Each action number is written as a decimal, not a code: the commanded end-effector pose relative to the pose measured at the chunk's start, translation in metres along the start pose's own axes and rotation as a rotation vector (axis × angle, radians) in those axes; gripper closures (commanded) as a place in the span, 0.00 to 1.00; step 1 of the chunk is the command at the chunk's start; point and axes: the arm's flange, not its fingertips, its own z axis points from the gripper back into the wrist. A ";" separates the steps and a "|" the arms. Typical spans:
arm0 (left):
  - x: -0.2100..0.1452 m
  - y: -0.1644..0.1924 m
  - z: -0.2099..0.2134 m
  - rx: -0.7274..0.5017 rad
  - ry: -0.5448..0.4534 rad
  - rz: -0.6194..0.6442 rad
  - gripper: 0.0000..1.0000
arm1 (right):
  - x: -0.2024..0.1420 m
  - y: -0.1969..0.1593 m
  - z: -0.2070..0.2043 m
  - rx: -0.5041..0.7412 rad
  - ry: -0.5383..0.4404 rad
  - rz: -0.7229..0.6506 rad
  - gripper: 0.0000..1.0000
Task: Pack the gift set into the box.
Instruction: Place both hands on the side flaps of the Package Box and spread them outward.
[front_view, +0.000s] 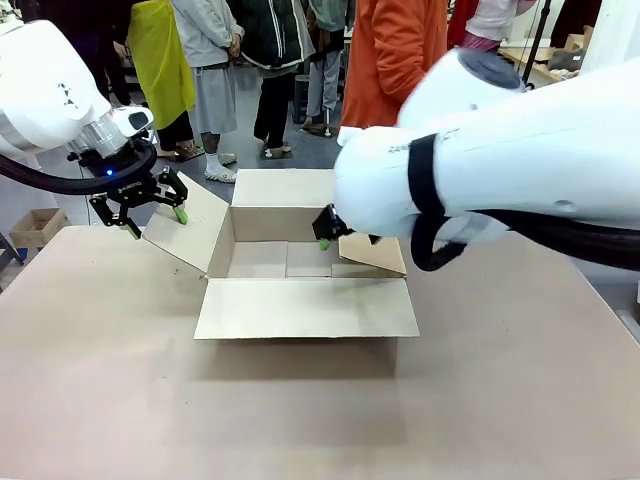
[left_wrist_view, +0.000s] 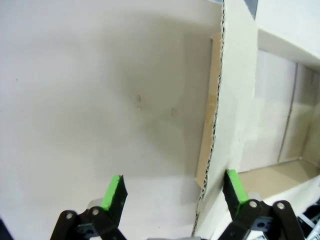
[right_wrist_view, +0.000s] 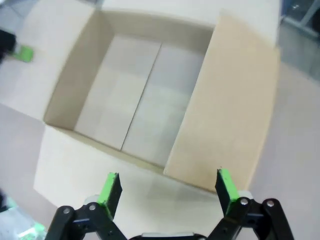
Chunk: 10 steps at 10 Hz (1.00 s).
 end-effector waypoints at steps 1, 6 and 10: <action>0.001 -0.002 0.003 0.014 -0.001 0.008 0.00 | -0.017 -0.008 -0.018 0.064 0.055 -0.052 0.00; 0.001 -0.002 0.003 0.014 -0.001 0.008 0.00 | 0.085 0.013 -0.044 -0.156 0.305 0.033 0.00; 0.001 -0.002 0.003 0.014 -0.001 0.008 0.00 | 0.111 0.040 -0.100 -0.346 0.387 -0.060 0.00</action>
